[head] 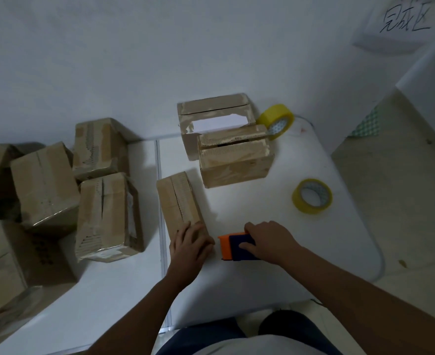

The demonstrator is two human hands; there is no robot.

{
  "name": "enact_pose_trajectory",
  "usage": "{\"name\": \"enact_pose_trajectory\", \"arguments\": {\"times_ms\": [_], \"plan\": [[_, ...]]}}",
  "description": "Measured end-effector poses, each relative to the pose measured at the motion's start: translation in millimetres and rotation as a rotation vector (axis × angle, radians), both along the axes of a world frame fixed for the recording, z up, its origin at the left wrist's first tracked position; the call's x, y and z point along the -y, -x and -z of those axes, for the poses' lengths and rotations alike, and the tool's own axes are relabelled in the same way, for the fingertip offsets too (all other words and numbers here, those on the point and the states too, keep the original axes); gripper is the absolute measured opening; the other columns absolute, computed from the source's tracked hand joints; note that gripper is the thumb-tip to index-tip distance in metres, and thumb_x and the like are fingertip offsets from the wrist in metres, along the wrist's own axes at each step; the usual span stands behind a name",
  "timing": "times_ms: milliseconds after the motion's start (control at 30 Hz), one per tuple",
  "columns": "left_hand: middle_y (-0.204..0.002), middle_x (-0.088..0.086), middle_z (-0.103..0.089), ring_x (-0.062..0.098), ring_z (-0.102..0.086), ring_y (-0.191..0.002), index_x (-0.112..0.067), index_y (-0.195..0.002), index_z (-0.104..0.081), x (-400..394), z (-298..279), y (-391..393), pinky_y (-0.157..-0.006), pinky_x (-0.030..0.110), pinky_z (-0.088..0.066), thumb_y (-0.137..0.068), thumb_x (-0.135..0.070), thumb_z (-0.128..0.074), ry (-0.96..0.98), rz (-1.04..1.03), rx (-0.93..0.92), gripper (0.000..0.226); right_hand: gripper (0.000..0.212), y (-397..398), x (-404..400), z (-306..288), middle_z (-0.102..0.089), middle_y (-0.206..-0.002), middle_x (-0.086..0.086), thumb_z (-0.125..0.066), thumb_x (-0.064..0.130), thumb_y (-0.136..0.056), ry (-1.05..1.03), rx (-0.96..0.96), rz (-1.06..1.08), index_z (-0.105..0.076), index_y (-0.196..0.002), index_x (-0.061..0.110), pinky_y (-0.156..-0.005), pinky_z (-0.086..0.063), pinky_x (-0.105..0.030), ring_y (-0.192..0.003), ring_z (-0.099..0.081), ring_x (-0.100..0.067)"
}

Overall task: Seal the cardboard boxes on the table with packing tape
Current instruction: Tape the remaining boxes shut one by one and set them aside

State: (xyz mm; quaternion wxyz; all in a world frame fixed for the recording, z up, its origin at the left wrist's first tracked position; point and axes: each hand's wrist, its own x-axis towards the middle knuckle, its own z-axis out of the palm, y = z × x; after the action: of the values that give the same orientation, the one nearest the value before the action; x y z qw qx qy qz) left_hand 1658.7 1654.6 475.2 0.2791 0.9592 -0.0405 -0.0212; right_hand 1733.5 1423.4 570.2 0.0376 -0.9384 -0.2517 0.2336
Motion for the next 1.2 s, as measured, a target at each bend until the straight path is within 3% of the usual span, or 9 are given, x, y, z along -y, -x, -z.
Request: {"name": "enact_pose_trajectory", "arguments": {"times_ms": [267, 467, 600, 733, 833, 900, 933, 1067, 1200], "plan": [[-0.145, -0.004, -0.042, 0.028, -0.019, -0.141, -0.037, -0.109, -0.057, 2, 6, 0, -0.105, 0.055, -0.023, -0.095, -0.049, -0.041, -0.033, -0.004, 0.032, 0.024, 0.048, 2, -9, 5, -0.061, -0.112, -0.012, -0.045, 0.051, -0.097, 0.012, -0.027, 0.143, -0.053, -0.118, 0.009, -0.07, -0.037, -0.031, -0.098, -0.06, -0.029], [-0.141, -0.009, -0.037, 0.028, -0.022, -0.139, -0.038, -0.109, -0.051, 1, 4, 0, -0.1, 0.052, -0.026, -0.095, -0.047, -0.041, -0.055, 0.002, 0.067, 0.019, 0.04, -32, 30, 10, -0.062, -0.114, -0.011, -0.042, 0.041, -0.101, 0.135, 0.129, 0.284, -0.046, -0.125, 0.011, -0.071, -0.037, -0.032, -0.099, -0.061, -0.028], [-0.142, -0.009, -0.034, 0.027, -0.02, -0.139, -0.038, -0.112, -0.05, 3, 1, 0, -0.1, 0.05, -0.024, -0.096, -0.048, -0.04, -0.058, 0.018, 0.058, 0.021, 0.057, -19, 20, 37, -0.057, -0.122, -0.011, -0.054, 0.01, -0.092, -0.023, -0.026, 0.361, -0.031, -0.144, 0.014, -0.078, -0.043, -0.036, -0.107, -0.056, -0.029], [-0.142, -0.009, -0.034, 0.027, -0.02, -0.139, -0.037, -0.116, -0.051, 3, 1, 0, -0.102, 0.051, -0.024, -0.097, -0.048, -0.039, -0.051, 0.004, 0.052, 0.025, 0.038, 0, 6, 50, -0.058, -0.105, -0.013, -0.061, -0.001, -0.077, -0.343, 0.302, 0.322, -0.058, -0.113, 0.007, -0.074, -0.044, -0.039, -0.091, -0.056, -0.033], [-0.142, -0.007, -0.036, 0.029, -0.021, -0.139, -0.035, -0.121, -0.05, 3, 1, -1, -0.101, 0.052, -0.024, -0.096, -0.046, -0.04, -0.072, 0.018, 0.055, 0.029, 0.029, 20, -23, 48, -0.06, -0.114, -0.01, -0.052, 0.003, -0.092, -0.643, -0.26, 0.646, -0.057, -0.12, 0.008, -0.079, -0.042, -0.027, -0.102, -0.058, -0.026], [-0.144, -0.008, -0.035, 0.027, -0.019, -0.141, -0.036, -0.125, -0.048, 3, 3, -1, -0.104, 0.052, -0.021, -0.096, -0.046, -0.04, -0.063, 0.027, 0.023, 0.031, 0.041, 28, -37, 50, -0.056, -0.128, -0.005, -0.055, 0.009, -0.095, -0.72, -0.75, 0.888, -0.047, -0.135, 0.012, -0.088, -0.046, -0.028, -0.112, -0.056, -0.023], [-0.146, -0.009, -0.036, 0.025, -0.018, -0.143, -0.036, -0.127, -0.047, 2, 3, -1, -0.107, 0.051, -0.019, -0.096, -0.047, -0.04, -0.045, 0.021, -0.001, 0.034, 0.044, 29, -42, 51, -0.056, -0.13, -0.006, -0.057, 0.011, -0.094, -0.754, -0.851, 0.955, -0.044, -0.136, 0.013, -0.092, -0.048, -0.031, -0.113, -0.057, -0.023], [-0.15, -0.004, -0.042, 0.014, -0.02, -0.144, -0.024, -0.137, -0.051, 0, -6, -3, -0.117, 0.048, -0.019, -0.095, -0.051, -0.034, 0.099, -0.045, -0.107, 0.053, 0.02, 29, -47, 50, -0.069, -0.104, -0.012, -0.061, 0.013, -0.092, -0.782, -0.79, 0.994, -0.062, -0.111, 0.007, -0.089, -0.05, -0.034, -0.093, -0.064, -0.02], [-0.157, -0.005, -0.03, 0.016, -0.03, -0.142, -0.02, -0.144, -0.044, -12, -15, -3, -0.116, 0.047, -0.032, -0.103, -0.036, -0.041, 0.256, -0.072, -0.182, 0.045, 0.006, 34, -49, 57, -0.072, -0.085, -0.005, -0.064, 0.014, -0.091, -0.781, -0.67, 0.929, -0.069, -0.087, 0.013, -0.081, -0.052, -0.034, -0.08, -0.065, -0.015]]}}
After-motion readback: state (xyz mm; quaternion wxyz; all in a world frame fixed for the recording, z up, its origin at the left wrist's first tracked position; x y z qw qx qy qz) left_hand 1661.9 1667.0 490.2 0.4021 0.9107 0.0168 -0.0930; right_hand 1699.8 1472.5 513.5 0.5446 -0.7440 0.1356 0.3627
